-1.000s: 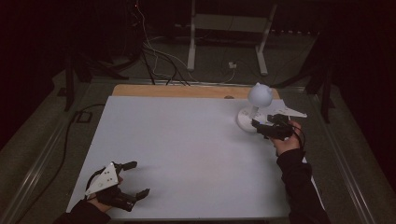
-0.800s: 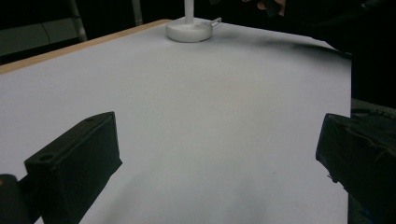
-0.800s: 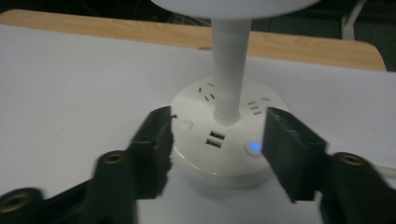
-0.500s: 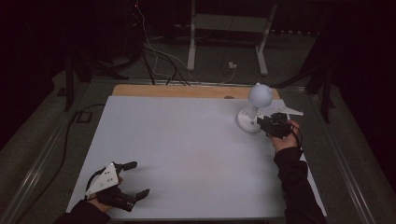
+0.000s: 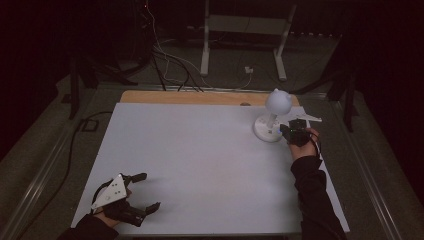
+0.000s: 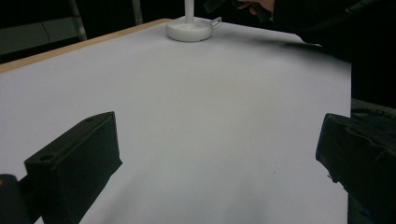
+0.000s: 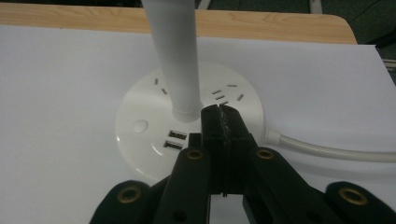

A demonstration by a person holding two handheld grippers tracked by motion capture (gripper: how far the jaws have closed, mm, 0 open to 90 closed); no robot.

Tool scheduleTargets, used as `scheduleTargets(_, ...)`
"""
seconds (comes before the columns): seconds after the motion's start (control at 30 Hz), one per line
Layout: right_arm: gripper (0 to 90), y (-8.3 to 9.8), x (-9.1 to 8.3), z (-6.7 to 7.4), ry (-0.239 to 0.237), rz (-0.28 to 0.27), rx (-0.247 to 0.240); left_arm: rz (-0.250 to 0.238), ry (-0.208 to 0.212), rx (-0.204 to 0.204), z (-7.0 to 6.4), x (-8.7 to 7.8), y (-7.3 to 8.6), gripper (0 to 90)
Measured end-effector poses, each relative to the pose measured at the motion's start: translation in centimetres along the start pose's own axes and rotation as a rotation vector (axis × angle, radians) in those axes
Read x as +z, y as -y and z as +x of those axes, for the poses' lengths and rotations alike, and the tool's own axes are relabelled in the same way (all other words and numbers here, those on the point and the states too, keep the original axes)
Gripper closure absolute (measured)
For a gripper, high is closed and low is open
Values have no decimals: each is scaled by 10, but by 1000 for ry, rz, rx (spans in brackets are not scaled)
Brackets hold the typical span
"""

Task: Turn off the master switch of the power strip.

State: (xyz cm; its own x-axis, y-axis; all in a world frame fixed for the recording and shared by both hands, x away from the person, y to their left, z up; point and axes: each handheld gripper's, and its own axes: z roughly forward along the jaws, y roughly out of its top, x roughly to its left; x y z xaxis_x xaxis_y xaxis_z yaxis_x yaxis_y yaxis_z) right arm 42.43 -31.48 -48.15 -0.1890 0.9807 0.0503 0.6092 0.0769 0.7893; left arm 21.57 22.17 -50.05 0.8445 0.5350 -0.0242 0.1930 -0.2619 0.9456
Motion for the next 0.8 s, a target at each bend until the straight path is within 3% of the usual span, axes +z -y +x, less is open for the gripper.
scheduleTargets(0.3, 900, 1, 12, -3, 8, 39, 5, 2, 0, 0, 0, 0, 0, 3)
scheduleTargets(0.8, 900, 3, 23, -1, 47, 55, -22, 5, -2, -2, 0, 1, 0, 3)
